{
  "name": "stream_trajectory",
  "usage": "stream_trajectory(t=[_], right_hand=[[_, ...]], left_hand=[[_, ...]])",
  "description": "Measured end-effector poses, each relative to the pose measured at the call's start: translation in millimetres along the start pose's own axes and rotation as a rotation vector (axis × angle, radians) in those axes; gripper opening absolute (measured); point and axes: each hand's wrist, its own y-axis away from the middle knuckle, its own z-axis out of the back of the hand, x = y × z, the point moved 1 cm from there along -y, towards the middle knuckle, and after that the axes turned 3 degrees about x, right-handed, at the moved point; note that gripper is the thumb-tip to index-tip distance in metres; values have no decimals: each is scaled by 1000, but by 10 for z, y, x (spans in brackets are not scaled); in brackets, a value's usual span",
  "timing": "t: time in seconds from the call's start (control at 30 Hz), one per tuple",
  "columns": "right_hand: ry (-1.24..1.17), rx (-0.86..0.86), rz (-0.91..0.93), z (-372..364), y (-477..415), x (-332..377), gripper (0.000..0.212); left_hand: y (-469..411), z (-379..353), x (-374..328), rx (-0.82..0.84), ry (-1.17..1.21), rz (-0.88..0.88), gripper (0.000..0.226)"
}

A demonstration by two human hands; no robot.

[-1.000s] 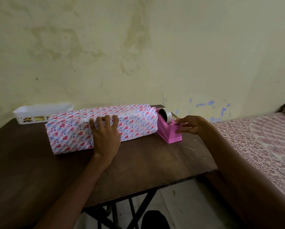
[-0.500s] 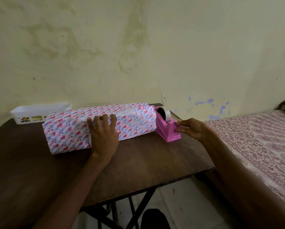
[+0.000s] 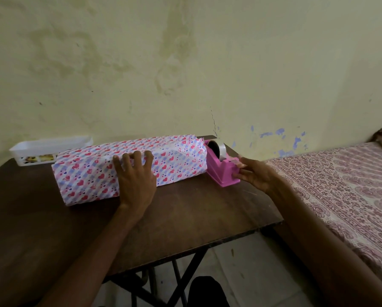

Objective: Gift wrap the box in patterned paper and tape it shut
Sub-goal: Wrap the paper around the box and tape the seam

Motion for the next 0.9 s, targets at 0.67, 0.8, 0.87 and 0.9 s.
stream_trajectory(t=[0.67, 0.8, 0.87, 0.9], right_hand=[[665, -441, 206, -254, 204, -126, 16], [569, -317, 224, -421, 388, -138, 11], [475, -154, 246, -573, 457, -124, 12], [437, -84, 266, -672, 487, -105, 14]], left_hand=[[0, -20, 16, -26, 17, -21, 67], [0, -17, 40, -35, 17, -45, 67], [-6, -7, 68, -48, 32, -51, 66], [-9, 6, 86, -58, 49, -53, 65]])
